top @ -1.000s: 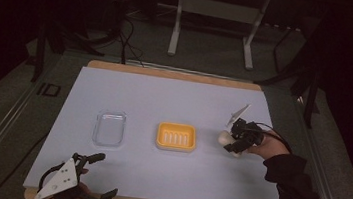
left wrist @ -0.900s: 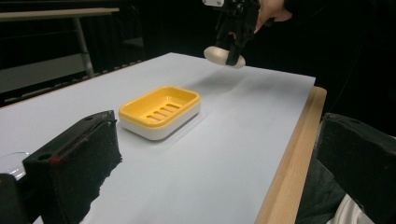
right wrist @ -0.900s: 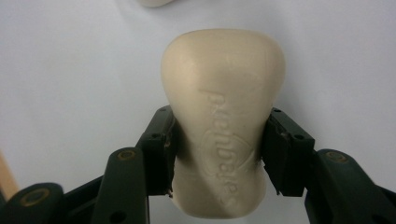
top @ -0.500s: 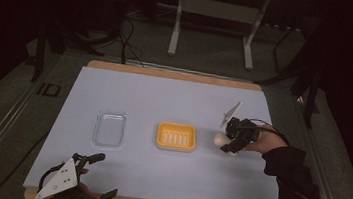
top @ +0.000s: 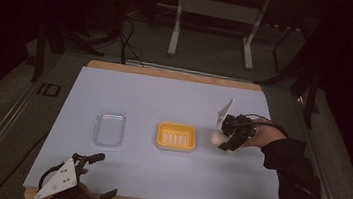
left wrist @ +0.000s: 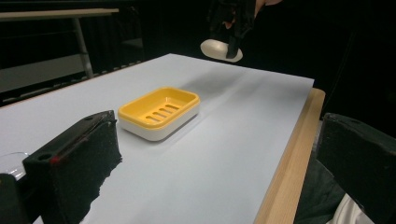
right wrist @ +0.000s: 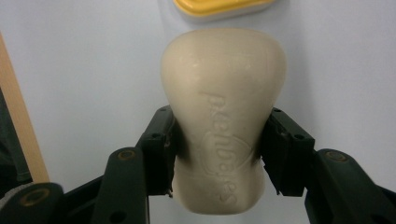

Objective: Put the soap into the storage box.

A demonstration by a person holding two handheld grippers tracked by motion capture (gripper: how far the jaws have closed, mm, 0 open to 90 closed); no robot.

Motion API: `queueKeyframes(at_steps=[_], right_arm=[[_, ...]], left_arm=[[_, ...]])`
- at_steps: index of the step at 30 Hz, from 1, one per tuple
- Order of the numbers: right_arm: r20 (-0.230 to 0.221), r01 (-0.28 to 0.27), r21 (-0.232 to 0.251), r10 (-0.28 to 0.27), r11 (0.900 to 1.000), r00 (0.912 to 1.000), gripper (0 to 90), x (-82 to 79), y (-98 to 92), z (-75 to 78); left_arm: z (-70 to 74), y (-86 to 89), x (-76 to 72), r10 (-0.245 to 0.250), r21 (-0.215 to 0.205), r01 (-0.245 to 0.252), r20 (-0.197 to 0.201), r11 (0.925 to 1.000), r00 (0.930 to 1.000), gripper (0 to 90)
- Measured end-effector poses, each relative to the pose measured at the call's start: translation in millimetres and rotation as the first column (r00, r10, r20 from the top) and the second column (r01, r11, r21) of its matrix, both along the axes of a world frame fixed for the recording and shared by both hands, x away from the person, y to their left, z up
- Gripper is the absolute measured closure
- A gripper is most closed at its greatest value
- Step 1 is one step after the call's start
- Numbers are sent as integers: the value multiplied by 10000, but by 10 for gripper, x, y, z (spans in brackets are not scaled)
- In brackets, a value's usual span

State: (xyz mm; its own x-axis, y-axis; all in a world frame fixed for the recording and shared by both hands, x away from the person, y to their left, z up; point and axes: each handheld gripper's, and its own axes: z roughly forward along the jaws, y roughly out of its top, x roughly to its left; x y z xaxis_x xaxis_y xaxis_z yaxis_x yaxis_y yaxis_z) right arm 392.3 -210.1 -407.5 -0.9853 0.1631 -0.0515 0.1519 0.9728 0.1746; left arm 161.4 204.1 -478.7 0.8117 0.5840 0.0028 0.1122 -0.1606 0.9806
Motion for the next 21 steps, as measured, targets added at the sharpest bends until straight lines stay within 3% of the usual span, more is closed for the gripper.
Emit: queueKeyframes(at_steps=[7, 21], right_arm=[[-157, -476, -29, 475, 9989, 9987, 496, -8, 130, 56], [-41, -1149, 27, 1149, 9934, 9934, 496, -20, 341, 220]], left_arm=[[0, 1, 1, 5, 9, -5, -8, 10000, 10000, 0], [0, 4, 1, -3, -14, 3, 3, 10000, 10000, 0]])
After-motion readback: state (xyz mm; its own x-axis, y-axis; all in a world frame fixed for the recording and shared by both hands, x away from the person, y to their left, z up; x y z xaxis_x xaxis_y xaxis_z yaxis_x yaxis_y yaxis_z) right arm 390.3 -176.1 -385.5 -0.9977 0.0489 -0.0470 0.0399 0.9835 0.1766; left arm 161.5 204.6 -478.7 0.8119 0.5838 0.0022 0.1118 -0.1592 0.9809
